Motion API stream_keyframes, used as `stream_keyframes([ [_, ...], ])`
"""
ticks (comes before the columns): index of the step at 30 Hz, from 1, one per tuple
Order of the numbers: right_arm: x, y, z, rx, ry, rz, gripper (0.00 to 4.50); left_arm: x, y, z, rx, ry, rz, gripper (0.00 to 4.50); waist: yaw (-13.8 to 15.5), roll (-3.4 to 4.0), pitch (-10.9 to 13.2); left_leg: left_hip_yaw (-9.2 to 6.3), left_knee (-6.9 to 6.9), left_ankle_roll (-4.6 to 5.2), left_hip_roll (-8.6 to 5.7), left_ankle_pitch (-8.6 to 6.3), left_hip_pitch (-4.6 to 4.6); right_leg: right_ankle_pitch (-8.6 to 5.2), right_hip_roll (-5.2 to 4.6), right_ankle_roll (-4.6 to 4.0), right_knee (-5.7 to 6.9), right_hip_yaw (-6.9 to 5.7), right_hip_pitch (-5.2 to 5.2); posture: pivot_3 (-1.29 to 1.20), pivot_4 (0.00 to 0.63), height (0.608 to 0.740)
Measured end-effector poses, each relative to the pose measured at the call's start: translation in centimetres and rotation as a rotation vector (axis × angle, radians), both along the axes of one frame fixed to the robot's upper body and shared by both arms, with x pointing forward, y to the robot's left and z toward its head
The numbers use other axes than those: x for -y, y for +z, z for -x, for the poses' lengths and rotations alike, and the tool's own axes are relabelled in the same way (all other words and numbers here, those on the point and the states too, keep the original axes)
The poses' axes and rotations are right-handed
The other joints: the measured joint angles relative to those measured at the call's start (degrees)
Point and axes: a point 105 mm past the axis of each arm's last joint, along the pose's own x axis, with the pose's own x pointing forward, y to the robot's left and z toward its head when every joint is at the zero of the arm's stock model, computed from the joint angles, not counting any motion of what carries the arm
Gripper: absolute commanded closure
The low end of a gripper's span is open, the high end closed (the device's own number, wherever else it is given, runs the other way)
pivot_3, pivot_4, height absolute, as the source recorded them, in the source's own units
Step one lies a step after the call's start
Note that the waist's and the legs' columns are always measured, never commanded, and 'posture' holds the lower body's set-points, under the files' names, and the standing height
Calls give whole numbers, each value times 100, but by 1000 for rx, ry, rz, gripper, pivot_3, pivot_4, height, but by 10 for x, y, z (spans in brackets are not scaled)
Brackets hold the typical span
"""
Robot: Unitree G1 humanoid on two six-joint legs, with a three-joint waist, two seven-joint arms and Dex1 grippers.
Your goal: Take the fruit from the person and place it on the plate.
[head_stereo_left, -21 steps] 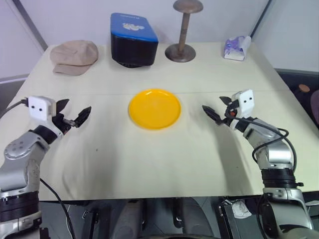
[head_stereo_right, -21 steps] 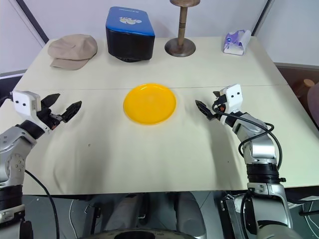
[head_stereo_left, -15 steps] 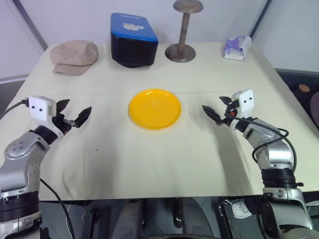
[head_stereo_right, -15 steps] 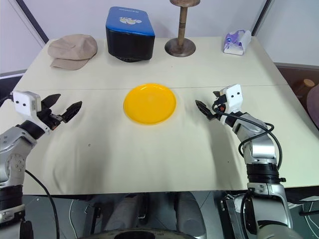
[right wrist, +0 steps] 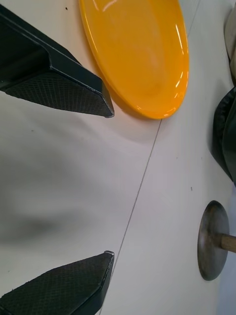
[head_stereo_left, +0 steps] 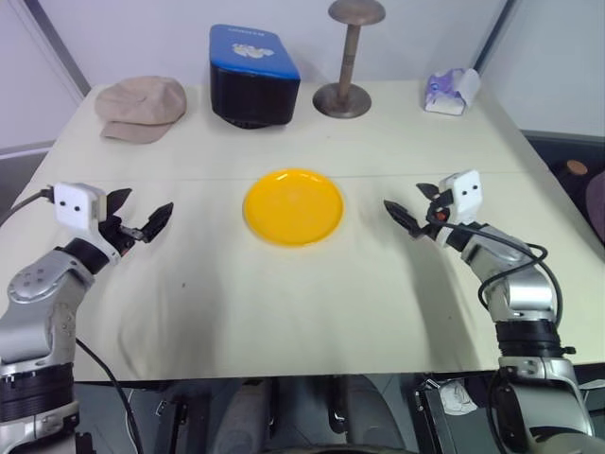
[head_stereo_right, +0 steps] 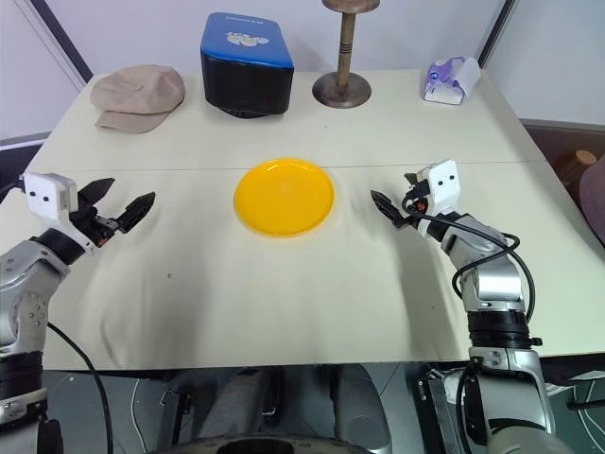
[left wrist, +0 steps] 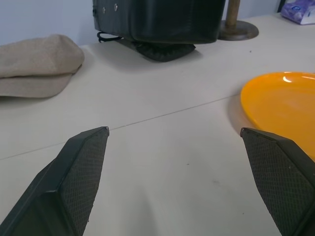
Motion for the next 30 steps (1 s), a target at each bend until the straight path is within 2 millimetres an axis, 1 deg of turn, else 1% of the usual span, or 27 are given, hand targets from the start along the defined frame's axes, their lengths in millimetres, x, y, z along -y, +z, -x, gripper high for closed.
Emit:
stream_keyframes([
  [30, 0, 1, 0, 10, 0, 5, 55, 0, 0, 0, 2, -1, -6, 0, 0, 0, 0, 0, 0, 0, 0, 0, 0, 0, 0, 0, 1, 0, 0, 0, 150, 740],
])
